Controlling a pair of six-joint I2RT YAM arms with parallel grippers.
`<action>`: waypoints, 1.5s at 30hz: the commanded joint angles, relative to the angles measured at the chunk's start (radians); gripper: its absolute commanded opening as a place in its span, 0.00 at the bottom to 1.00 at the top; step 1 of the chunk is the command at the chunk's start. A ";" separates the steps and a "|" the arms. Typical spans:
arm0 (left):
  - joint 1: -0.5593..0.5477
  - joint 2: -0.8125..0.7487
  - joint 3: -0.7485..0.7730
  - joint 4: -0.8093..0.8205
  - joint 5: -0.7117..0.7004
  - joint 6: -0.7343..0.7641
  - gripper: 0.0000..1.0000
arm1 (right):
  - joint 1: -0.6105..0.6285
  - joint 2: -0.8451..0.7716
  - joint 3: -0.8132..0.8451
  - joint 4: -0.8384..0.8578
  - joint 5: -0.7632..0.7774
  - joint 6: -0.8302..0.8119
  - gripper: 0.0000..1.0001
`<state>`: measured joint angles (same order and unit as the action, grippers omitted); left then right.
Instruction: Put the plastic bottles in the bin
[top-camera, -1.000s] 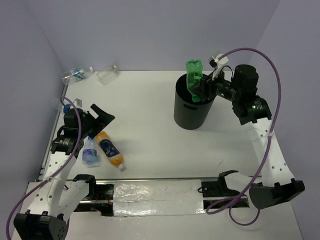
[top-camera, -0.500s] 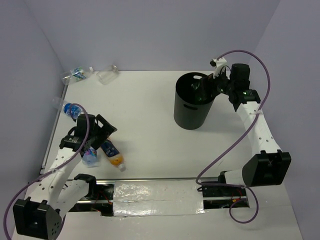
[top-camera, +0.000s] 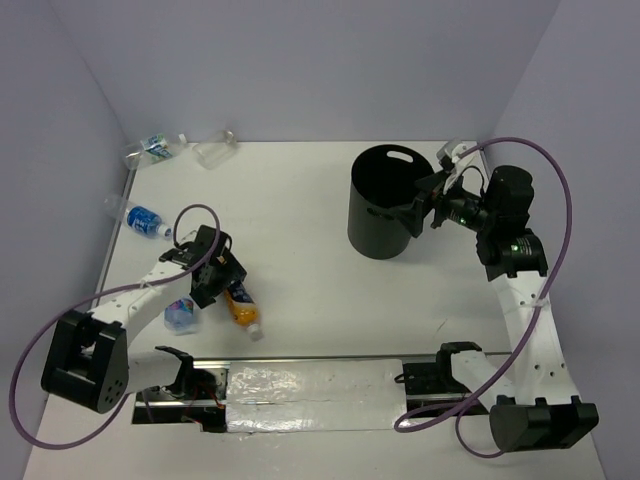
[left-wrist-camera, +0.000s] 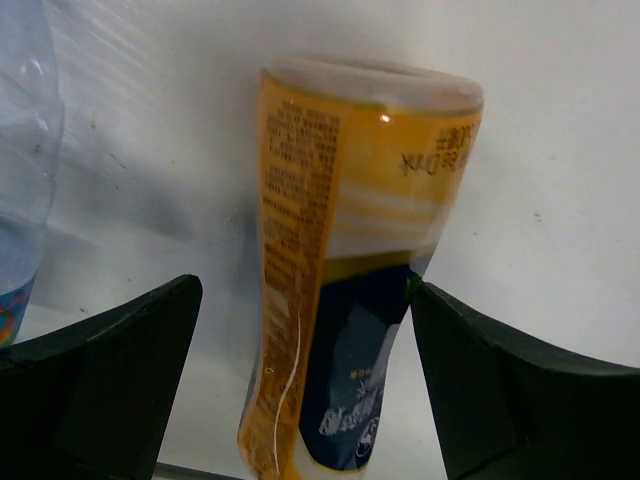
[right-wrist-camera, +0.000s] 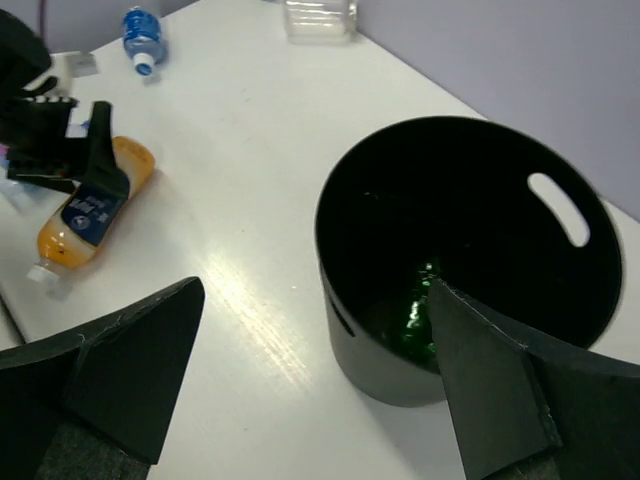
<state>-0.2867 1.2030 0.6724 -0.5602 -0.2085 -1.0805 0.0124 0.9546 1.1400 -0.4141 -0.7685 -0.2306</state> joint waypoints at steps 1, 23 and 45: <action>-0.020 0.067 0.029 -0.014 -0.032 -0.010 0.99 | -0.005 -0.034 -0.042 0.037 -0.080 0.033 1.00; -0.244 0.029 0.504 0.403 0.371 0.240 0.00 | -0.333 -0.163 -0.072 -0.008 -0.368 0.062 1.00; -0.437 0.829 1.384 0.801 0.144 0.492 0.65 | -0.463 -0.189 -0.066 -0.098 -0.465 0.008 1.00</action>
<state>-0.7162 1.9961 1.9541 0.2420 -0.0074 -0.6197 -0.4442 0.7860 1.0729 -0.5014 -1.2190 -0.1989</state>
